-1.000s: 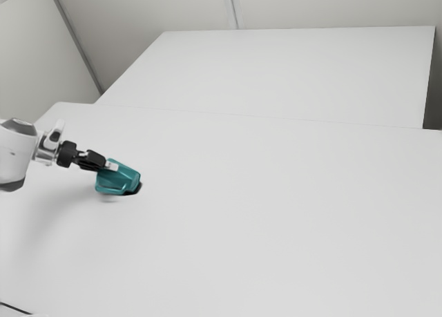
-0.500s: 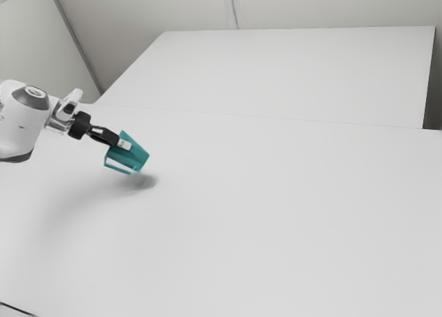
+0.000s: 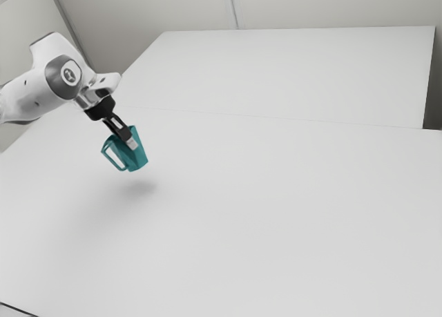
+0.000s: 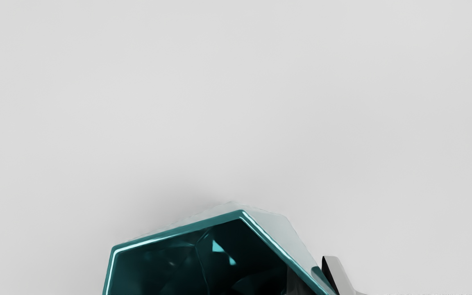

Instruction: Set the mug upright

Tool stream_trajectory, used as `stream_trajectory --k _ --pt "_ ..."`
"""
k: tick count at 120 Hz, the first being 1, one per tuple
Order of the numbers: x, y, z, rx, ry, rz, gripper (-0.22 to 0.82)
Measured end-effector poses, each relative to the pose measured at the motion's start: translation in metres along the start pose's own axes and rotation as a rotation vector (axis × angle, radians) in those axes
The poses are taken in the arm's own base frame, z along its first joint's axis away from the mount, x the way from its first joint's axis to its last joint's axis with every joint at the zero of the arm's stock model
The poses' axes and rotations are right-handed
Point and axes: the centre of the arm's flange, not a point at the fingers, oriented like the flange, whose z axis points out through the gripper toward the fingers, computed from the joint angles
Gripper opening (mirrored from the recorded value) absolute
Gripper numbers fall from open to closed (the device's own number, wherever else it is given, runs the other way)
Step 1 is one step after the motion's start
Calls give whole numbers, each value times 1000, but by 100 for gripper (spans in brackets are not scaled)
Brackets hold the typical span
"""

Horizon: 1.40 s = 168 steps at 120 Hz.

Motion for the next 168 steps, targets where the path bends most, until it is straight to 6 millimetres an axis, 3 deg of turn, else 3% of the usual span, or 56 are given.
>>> stream_trajectory --k 30,71,126,168 --pt "13 28 12 106 -97 -63 -18" --pt "3 59 28 211 -134 -184 -18" --pt "6 97 73 280 -141 -290 -18" --pt "4 101 96 321 -137 -371 -18"
